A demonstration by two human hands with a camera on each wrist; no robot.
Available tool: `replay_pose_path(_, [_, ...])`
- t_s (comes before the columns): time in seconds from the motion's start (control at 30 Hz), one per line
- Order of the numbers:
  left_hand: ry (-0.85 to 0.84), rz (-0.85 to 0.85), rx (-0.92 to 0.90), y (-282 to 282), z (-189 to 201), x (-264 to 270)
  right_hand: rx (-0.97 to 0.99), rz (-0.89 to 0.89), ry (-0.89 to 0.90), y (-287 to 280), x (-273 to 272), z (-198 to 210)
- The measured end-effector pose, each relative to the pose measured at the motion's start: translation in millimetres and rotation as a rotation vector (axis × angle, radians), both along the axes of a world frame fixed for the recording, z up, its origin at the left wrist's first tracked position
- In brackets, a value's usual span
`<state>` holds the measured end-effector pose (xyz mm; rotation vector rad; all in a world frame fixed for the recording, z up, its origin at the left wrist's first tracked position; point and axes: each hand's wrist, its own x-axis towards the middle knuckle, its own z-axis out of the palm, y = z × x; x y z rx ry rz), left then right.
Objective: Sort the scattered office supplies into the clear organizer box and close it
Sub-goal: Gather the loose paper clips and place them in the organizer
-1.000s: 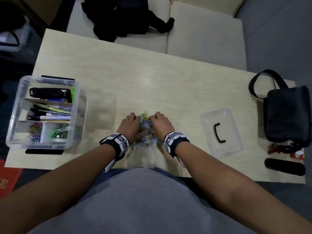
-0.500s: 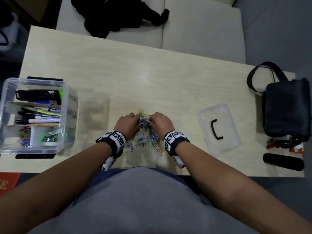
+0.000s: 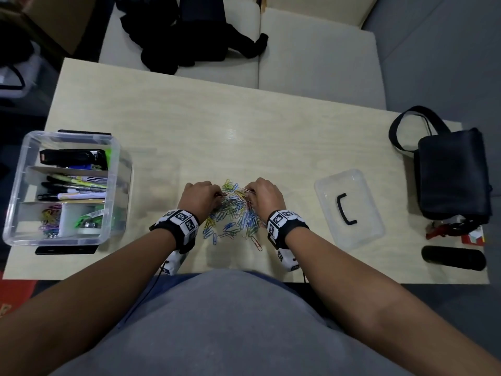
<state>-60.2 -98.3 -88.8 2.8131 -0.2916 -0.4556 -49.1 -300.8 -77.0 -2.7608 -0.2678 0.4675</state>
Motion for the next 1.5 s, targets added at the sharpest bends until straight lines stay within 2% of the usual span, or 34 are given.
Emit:
replay_pose_path(0.23, [-0.094,0.041,-0.058,4.9,15.0,-5.2,0.043,-0.094,0.014,-0.7,-8.6,10.2])
replay_pose_path(0.4, [-0.102,0.091,-0.156,10.7,26.8,-8.8,0.086,-0.122,-0.023,7.0,-12.1,22.6])
replay_pose_path(0.73, [-0.143,0.243,-0.29,39.5,64.1,-11.9,0.325,-0.149,-0.128,60.2,-10.8,54.3])
replay_pose_path(1.13, [-0.251,0.5,-0.309,136.5,99.2,-41.1,0.544,0.012,-0.171,175.6,-8.2,86.2])
replay_pose_path(1.33, [-0.316,0.627,-0.354,194.0,111.4,-69.4,0.583,0.112,-0.142,231.3,-18.8,95.3])
replay_pose_path(1.5, [-0.327,0.738,-0.279,239.2,112.2,-90.3,0.584,0.18,-0.126,271.6,-28.7,101.6])
